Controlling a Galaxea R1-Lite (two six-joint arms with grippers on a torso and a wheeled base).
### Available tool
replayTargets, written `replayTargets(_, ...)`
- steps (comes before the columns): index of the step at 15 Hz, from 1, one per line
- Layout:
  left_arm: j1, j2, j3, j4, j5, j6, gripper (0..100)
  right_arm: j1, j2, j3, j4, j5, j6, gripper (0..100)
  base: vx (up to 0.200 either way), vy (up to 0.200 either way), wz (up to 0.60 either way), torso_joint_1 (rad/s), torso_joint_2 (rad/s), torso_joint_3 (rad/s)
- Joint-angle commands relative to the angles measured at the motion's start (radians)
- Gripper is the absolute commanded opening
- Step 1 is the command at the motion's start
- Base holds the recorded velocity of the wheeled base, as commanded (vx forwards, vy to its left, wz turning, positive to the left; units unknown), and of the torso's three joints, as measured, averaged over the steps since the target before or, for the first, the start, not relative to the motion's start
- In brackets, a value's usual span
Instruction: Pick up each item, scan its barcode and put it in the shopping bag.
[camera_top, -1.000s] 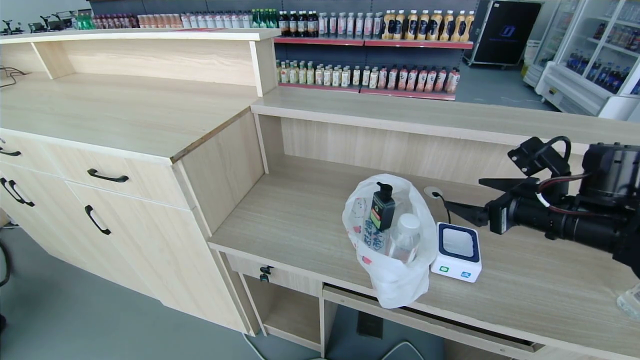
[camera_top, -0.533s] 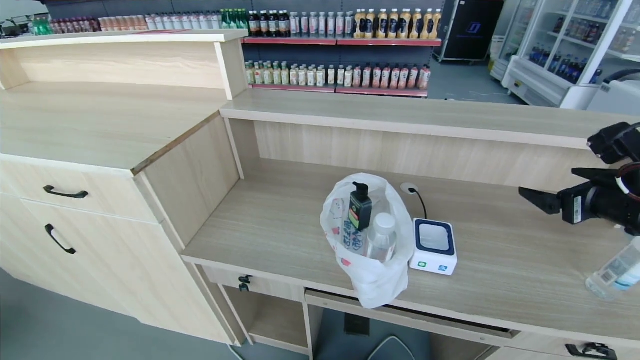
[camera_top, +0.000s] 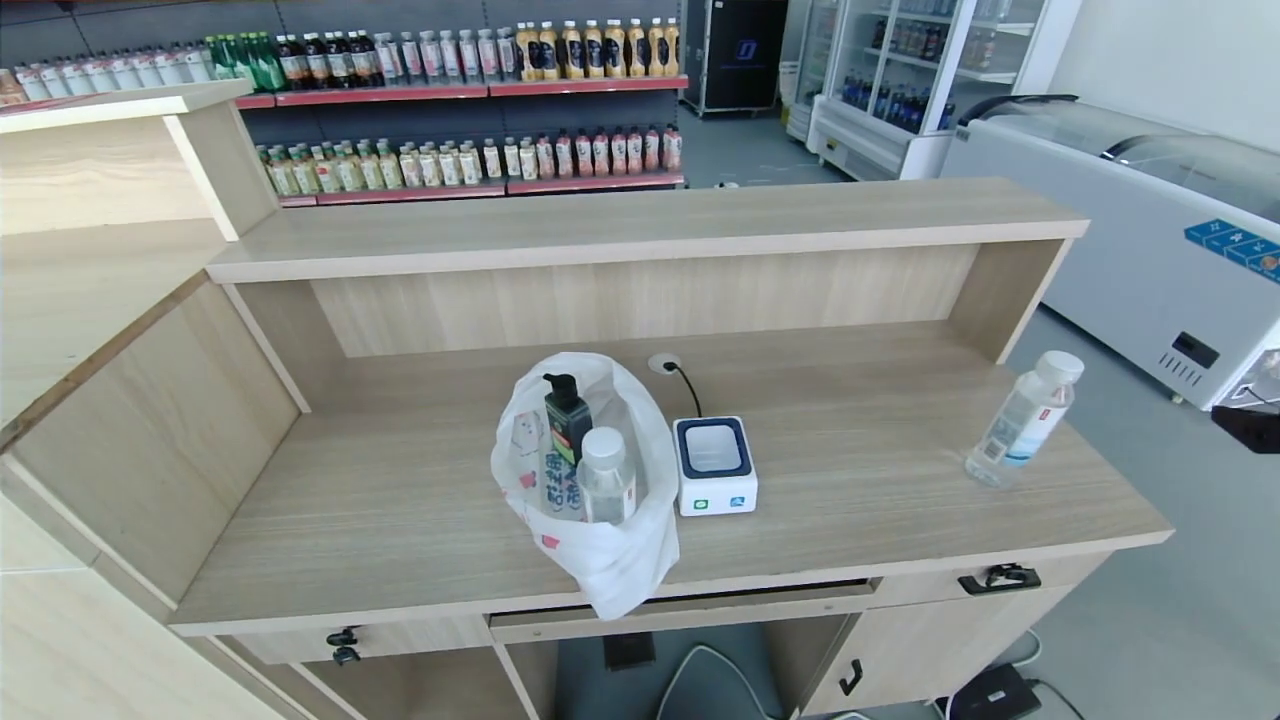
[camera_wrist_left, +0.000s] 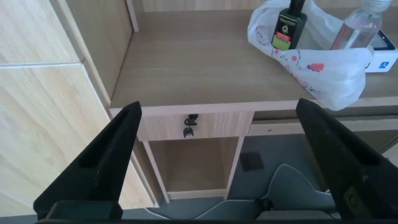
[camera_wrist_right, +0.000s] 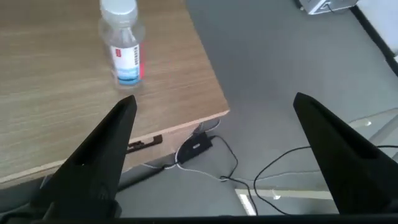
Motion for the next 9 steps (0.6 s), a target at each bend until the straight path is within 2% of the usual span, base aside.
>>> replayTargets(1, 0.001, 0.000, 0.000, -0.001, 0.000, 0.000, 100, -0.021, 0.106, 0.027, -0.130, 0.003, 0.059, 100, 0.000, 0.000, 0.00, 0.000, 0.00, 0.000)
replayTargets(4, 0.001, 0.000, 0.000, -0.001, 0.002, 0.000, 100, -0.061, 0.292, 0.074, -0.395, 0.003, 0.086, 100, 0.000, 0.000, 0.00, 0.000, 0.00, 0.000)
replayTargets(6, 0.001, 0.000, 0.000, -0.001, 0.000, 0.000, 100, -0.066, 0.335, 0.109, -0.470, 0.012, 0.079, 100, 0.000, 0.000, 0.00, 0.000, 0.00, 0.000)
replayTargets(8, 0.001, 0.000, 0.000, -0.001, 0.000, 0.000, 100, -0.092, 0.399, 0.205, -0.638, 0.087, -0.038, 100, 0.000, 0.000, 0.00, 0.000, 0.00, 0.000)
replayTargets(9, 0.001, 0.000, 0.000, -0.001, 0.000, 0.000, 100, -0.092, 0.427, 0.214, -0.694, 0.088, -0.050, 100, 0.000, 0.000, 0.00, 0.000, 0.00, 0.000)
